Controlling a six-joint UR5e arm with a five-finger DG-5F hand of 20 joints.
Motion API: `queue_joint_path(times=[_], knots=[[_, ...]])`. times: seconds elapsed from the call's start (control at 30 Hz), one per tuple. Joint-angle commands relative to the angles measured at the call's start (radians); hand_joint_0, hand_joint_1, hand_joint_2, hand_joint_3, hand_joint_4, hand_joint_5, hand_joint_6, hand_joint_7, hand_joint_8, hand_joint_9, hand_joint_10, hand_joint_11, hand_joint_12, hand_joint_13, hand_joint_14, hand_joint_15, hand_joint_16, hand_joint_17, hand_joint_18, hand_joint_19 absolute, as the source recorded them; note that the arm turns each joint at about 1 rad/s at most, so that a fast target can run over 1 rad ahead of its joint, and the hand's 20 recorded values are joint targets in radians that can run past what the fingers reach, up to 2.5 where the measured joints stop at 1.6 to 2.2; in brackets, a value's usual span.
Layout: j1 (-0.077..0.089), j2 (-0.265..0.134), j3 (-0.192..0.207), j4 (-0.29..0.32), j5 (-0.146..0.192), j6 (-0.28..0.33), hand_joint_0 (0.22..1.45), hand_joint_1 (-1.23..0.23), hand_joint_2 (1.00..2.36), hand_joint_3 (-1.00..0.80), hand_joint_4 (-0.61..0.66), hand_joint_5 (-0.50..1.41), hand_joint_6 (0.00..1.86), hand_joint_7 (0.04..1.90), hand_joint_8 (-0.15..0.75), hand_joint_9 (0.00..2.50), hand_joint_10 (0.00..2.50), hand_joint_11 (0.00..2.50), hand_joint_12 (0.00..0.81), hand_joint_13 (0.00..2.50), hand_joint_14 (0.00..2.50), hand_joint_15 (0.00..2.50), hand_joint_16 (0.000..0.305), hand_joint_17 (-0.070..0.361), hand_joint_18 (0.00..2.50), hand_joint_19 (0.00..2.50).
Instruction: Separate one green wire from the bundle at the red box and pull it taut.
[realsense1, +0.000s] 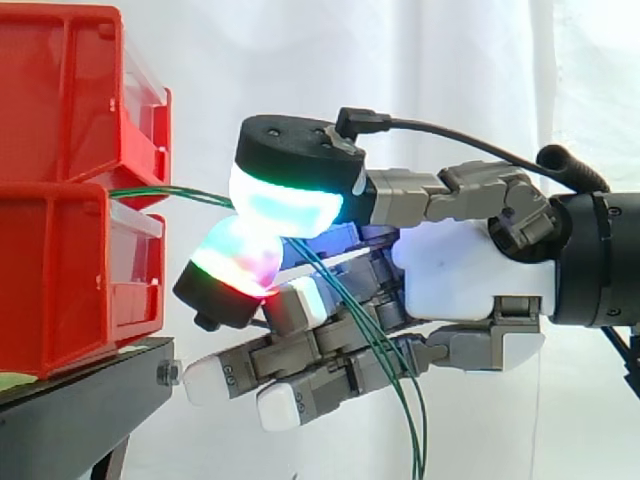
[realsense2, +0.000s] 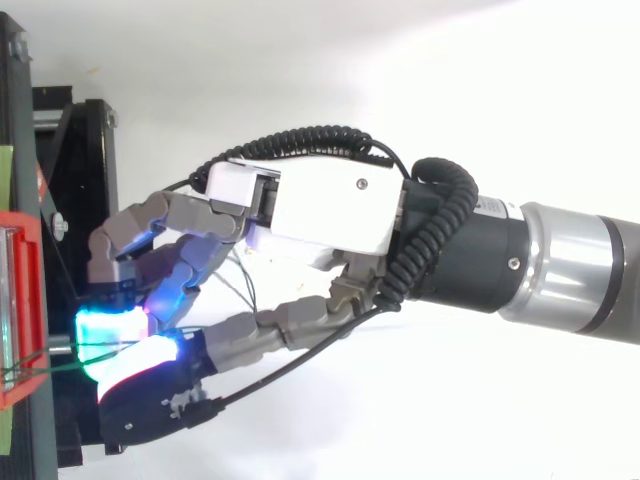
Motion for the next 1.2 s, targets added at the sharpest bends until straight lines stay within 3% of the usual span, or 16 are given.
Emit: queue_joint_path(times=[0.0, 0.03, 0.2, 0.33, 0.47, 0.67, 0.97, 1.1, 1.17], knots=[[0.001, 0.001, -0.002, 0.001, 0.002, 0.002, 0.62, -0.80, 1.01, -0.38, 0.22, -0.19, 0.89, 1.10, 0.346, 1.03, 0.02, 1.01, 0.321, 0.73, 0.01, 0.29, 0.045, 0.101, 0.77, 0.35], [0.002, 0.000, -0.002, 0.001, 0.002, 0.002, 0.61, -0.78, 1.00, -0.50, 0.23, -0.19, 0.89, 1.10, 0.346, 1.03, 0.02, 1.01, 0.322, 0.73, 0.01, 0.30, 0.045, 0.101, 0.77, 0.36], [0.002, 0.001, -0.002, 0.001, 0.007, 0.002, 0.53, -0.60, 1.00, -0.50, 0.25, -0.19, 0.88, 1.08, 0.358, 1.04, 0.02, 1.00, 0.336, 0.74, 0.01, 0.30, 0.048, 0.107, 0.80, 0.36], [0.002, 0.001, -0.002, 0.001, 0.007, 0.004, 0.55, -0.59, 1.00, -0.50, 0.25, -0.19, 0.87, 1.07, 0.353, 1.02, 0.02, 1.00, 0.333, 0.74, 0.01, 0.29, 0.047, 0.105, 0.79, 0.37], [0.002, 0.001, -0.002, 0.001, 0.007, 0.008, 0.60, -0.63, 1.02, -0.27, 0.22, -0.19, 0.88, 1.12, 0.347, 1.02, 0.02, 1.00, 0.328, 0.73, 0.01, 0.30, 0.045, 0.102, 0.78, 0.36], [0.002, 0.001, -0.002, 0.001, 0.005, 0.008, 0.62, -0.73, 1.02, -0.16, 0.16, -0.20, 0.90, 1.10, 0.347, 0.99, 0.01, 1.01, 0.327, 0.72, 0.01, 0.30, 0.045, 0.102, 0.78, 0.36], [0.002, 0.001, 0.000, 0.001, 0.007, 0.008, 0.68, -0.86, 1.02, -0.19, 0.18, -0.22, 0.91, 1.08, 0.335, 0.91, 0.01, 1.01, 0.324, 0.71, 0.01, 0.29, 0.045, 0.102, 0.76, 0.32], [0.002, 0.001, 0.000, 0.001, 0.007, 0.008, 0.72, -0.89, 1.01, -0.31, 0.22, -0.22, 0.92, 1.05, 0.327, 0.88, 0.01, 1.00, 0.320, 0.70, 0.01, 0.29, 0.045, 0.102, 0.76, 0.31], [0.004, 0.001, 0.000, 0.001, 0.005, 0.008, 0.69, -0.88, 1.00, -0.48, 0.24, -0.22, 0.92, 1.02, 0.329, 0.87, 0.01, 1.00, 0.318, 0.70, 0.01, 0.29, 0.045, 0.102, 0.76, 0.32]])
